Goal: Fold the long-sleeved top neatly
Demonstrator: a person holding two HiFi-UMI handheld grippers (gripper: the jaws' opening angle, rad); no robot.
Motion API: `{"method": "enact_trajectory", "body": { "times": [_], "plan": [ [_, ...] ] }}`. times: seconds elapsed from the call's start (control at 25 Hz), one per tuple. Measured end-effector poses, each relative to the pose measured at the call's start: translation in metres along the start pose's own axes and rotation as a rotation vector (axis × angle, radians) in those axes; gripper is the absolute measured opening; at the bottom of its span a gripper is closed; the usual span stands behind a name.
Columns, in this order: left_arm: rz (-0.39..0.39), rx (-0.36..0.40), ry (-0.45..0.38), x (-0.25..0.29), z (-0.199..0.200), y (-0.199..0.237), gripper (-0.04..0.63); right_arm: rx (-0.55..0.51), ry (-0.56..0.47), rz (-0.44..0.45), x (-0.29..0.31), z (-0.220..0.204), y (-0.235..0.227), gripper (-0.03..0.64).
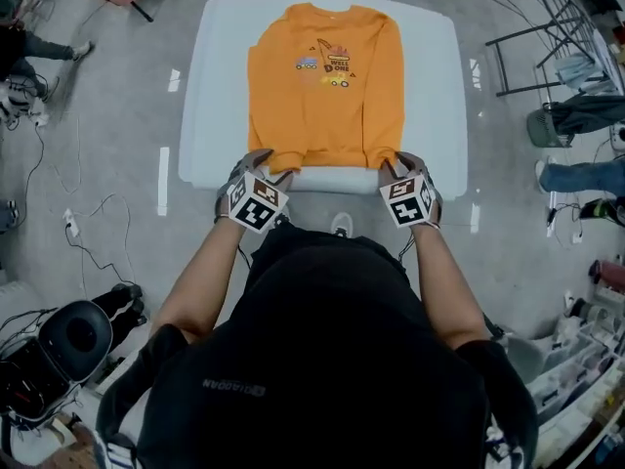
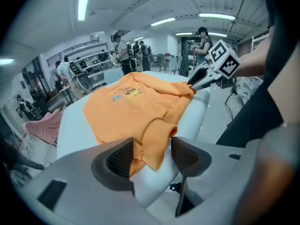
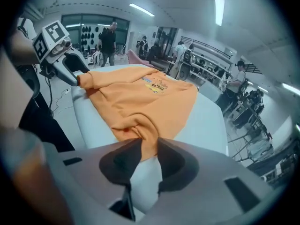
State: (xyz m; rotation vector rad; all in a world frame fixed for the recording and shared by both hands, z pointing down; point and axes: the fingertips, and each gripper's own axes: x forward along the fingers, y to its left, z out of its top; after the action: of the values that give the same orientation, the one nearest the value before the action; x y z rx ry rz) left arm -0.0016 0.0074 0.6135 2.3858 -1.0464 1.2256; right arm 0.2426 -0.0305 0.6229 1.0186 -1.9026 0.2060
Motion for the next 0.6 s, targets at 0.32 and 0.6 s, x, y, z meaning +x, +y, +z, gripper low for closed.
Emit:
{"method": "enact_trajectory", "body": {
  "times": [0.32,0.6],
  "plan": [
    [0.170,-0.220,-0.118,-0.040,0.009,0.062,0.028,0.353,-0.162,0.016,-0.027,0.005,-0.058,0.012],
    [0.443,-0.541,-0.190,-0.109,-0.037,0.195,0.021,0.559,-0.164,-0.205,-0.061,-0.056,-0.164,0.012]
  ]
}}
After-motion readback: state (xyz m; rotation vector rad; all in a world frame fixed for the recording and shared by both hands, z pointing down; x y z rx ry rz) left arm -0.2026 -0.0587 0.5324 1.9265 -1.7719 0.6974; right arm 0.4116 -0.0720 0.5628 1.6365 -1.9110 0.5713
